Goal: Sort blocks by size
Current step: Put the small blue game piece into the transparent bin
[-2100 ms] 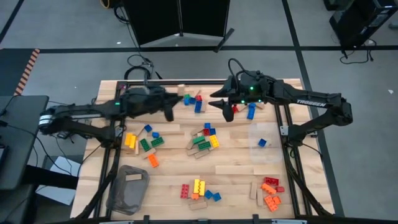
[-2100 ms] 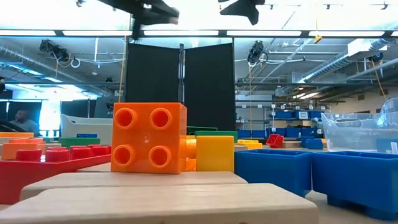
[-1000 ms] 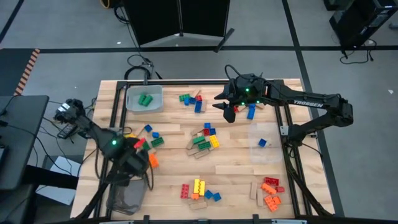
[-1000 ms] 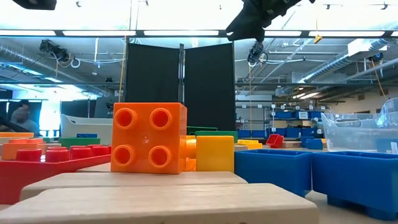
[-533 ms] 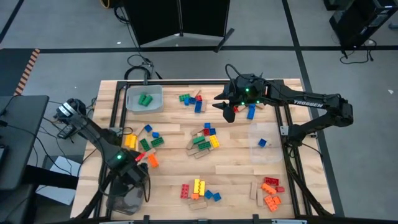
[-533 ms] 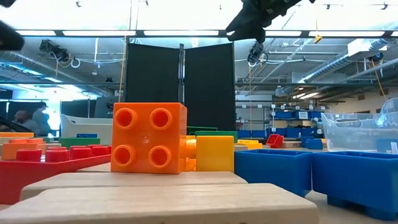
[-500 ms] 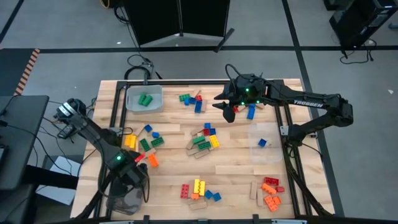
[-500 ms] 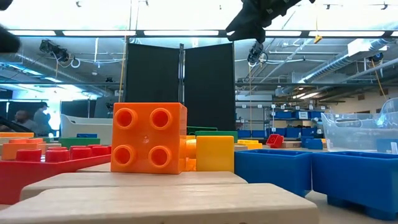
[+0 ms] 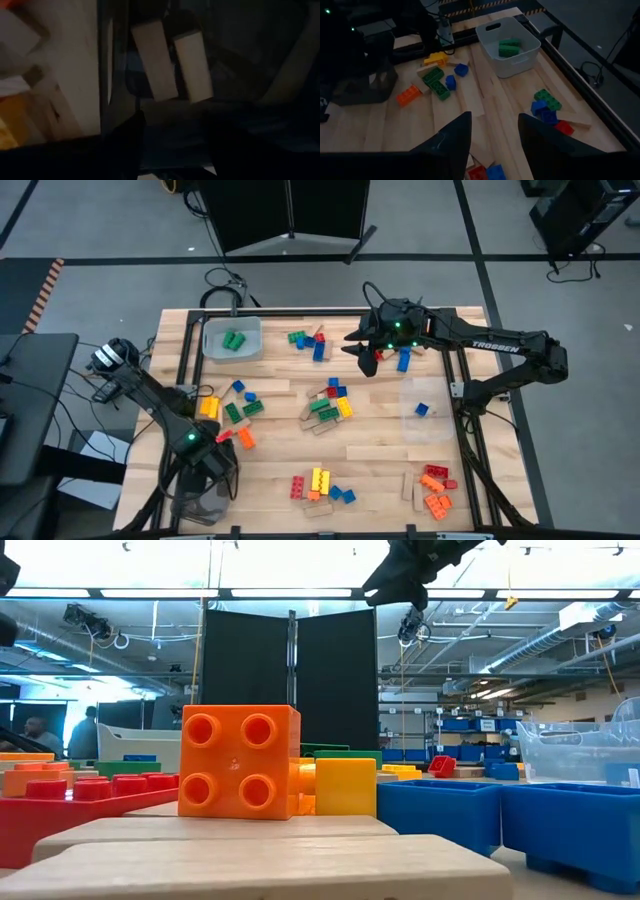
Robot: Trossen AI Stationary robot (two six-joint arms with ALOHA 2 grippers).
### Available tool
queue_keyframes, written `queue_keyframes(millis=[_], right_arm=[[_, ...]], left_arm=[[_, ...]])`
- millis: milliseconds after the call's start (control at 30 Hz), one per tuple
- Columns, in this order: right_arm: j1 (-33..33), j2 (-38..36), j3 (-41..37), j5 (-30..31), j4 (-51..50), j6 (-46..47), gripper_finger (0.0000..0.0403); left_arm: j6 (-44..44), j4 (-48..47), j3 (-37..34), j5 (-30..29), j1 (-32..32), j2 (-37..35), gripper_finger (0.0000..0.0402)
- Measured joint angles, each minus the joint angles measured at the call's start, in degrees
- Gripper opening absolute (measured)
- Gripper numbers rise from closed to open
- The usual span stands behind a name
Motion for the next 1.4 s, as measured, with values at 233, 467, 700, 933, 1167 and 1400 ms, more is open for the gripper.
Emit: queue_keyframes(millis=[233, 467, 700, 933, 1167, 1400], right_arm=[[0.06, 0.00, 0.00, -0.02, -4.81, 0.02, 0.0177], [1.10, 0.02, -0.02, -0.01, -7.82, -1.94, 0.0180], [7.32, 0.02, -0.02, 3.20, -7.81, -9.65, 0.0198], [15.00, 0.02, -0.02, 11.94, -7.83, -8.06, 0.0235], [21.85, 0.03, -0.02, 16.55, -9.46, 2.37, 0.0271], [30.79, 1.86, 0.46, 21.56, -8.73, 12.25, 0.0281]], left_arm=[[-3.71, -3.87, 6.73, -3.68, 0.00, -0.04, 0.0202], [-4.92, -10.03, 15.65, -14.12, 0.04, -0.15, 0.0201], [-2.49, -3.35, 18.10, -26.41, 0.04, -0.11, 0.0201], [-3.25, 2.44, 18.10, -39.61, 0.04, -0.09, 0.0202], [-0.46, 1.01, 18.10, -42.64, 0.04, -0.09, 0.0202], [2.71, 0.94, 18.10, -42.67, 0.04, -0.09, 0.0202]])
